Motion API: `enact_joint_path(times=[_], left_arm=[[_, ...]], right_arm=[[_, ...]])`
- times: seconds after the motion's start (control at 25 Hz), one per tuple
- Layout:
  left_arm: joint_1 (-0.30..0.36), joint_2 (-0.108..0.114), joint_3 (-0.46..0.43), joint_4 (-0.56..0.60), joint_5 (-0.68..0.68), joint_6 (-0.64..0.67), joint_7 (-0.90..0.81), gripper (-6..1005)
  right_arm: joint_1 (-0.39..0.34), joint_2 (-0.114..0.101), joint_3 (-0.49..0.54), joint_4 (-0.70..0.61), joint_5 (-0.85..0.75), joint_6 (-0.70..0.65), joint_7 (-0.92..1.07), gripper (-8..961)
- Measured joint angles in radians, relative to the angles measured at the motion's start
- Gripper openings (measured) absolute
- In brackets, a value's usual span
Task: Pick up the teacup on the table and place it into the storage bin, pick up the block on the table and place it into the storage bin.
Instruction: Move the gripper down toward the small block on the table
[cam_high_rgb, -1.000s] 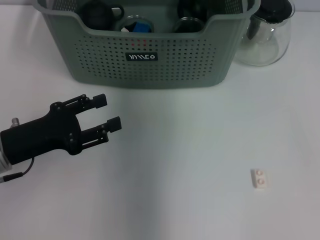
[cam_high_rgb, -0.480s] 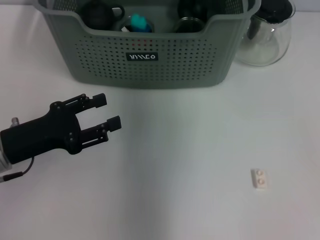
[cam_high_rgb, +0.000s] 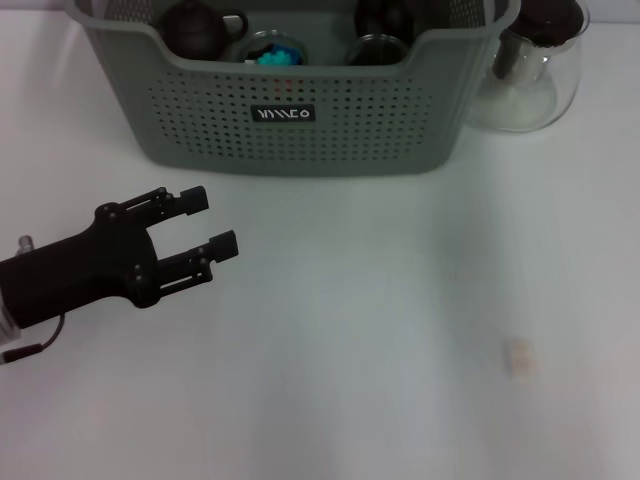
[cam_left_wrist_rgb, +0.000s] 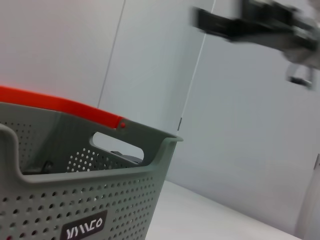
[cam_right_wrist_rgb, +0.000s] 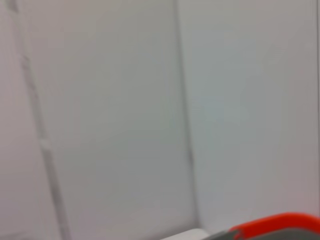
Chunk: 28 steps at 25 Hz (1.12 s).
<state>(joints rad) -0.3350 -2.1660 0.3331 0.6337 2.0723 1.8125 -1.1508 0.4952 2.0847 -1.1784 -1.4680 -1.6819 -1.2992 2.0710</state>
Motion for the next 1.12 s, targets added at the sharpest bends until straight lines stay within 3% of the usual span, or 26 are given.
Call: enact_joint_path(times=[0.16, 0.32, 0.52, 0.92, 1.12], left_arm=[[-0.003, 0.001, 0.000, 0.000, 0.000, -0.002, 0.000, 728], [-0.003, 0.001, 0.000, 0.001, 0.000, -0.003, 0.000, 728], [-0.003, 0.001, -0.001, 0.001, 0.000, -0.005, 0.000, 728], [-0.003, 0.002, -0.002, -0.003, -0.001, -0.010, 0.000, 729], [-0.003, 0.002, -0.002, -0.003, -0.001, -0.010, 0.000, 729]], right_arm=[[-0.103, -0.009, 0.185, -0.037, -0.015, -0.324, -0.066, 765], [-0.121, -0.010, 0.242, -0.038, -0.262, -0.570, -0.149, 763], [-0.045, 0.013, 0.191, -0.019, -0.610, -0.620, -0.117, 760], [0.100, 0.014, -0.076, 0.100, -0.838, -0.592, -0.047, 744], [0.139, 0.014, -0.145, 0.146, -0.886, -0.570, 0.003, 718]])
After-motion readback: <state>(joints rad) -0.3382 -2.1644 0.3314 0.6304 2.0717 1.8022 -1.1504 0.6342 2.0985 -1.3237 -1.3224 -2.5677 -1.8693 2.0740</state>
